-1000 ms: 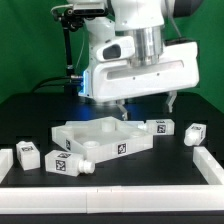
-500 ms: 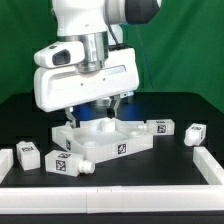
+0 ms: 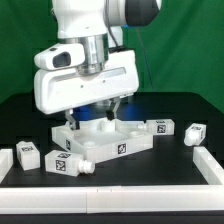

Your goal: Assemble one leg

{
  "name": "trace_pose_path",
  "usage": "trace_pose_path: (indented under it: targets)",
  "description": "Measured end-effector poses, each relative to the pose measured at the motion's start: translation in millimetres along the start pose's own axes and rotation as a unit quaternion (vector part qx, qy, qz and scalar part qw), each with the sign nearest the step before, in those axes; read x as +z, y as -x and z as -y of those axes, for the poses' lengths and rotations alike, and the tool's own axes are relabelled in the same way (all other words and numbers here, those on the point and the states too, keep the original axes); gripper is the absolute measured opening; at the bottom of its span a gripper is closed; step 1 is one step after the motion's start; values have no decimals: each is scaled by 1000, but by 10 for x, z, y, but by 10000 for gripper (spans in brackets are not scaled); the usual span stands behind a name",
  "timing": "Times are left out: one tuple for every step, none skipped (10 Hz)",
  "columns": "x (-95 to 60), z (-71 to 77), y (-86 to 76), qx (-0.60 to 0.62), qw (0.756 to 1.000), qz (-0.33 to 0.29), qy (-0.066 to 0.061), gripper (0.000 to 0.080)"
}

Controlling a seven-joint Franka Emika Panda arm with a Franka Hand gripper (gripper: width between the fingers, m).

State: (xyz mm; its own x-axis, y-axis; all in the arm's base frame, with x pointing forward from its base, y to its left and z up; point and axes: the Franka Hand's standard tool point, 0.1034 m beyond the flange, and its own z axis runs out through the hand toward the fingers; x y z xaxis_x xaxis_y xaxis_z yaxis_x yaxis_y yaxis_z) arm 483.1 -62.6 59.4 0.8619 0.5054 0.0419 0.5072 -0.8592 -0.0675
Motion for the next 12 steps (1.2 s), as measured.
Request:
trace_pose_path:
  targets:
    - [44, -169, 168, -30, 1000, 6, 1, 649]
    - [79, -295, 269, -44, 999, 8, 7, 649]
    - [153, -346, 366, -44, 999, 10, 9, 649]
    - [206, -340, 453, -35, 999, 14, 4, 649]
    - [266, -331, 509, -31, 999, 17, 5, 649]
    - [333, -308, 541, -25, 1000, 18, 8, 649]
    - [375, -283, 538, -13, 1000, 20, 7, 649]
    - [390, -274, 508, 1, 1000, 20, 7, 649]
    - [422, -256, 497, 23, 1000, 20, 7, 649]
    - [450, -242, 508, 34, 999, 22, 5, 649]
    - [447, -248, 512, 33, 999, 22, 6, 614]
    - [448, -247, 513, 33, 999, 22, 5, 614]
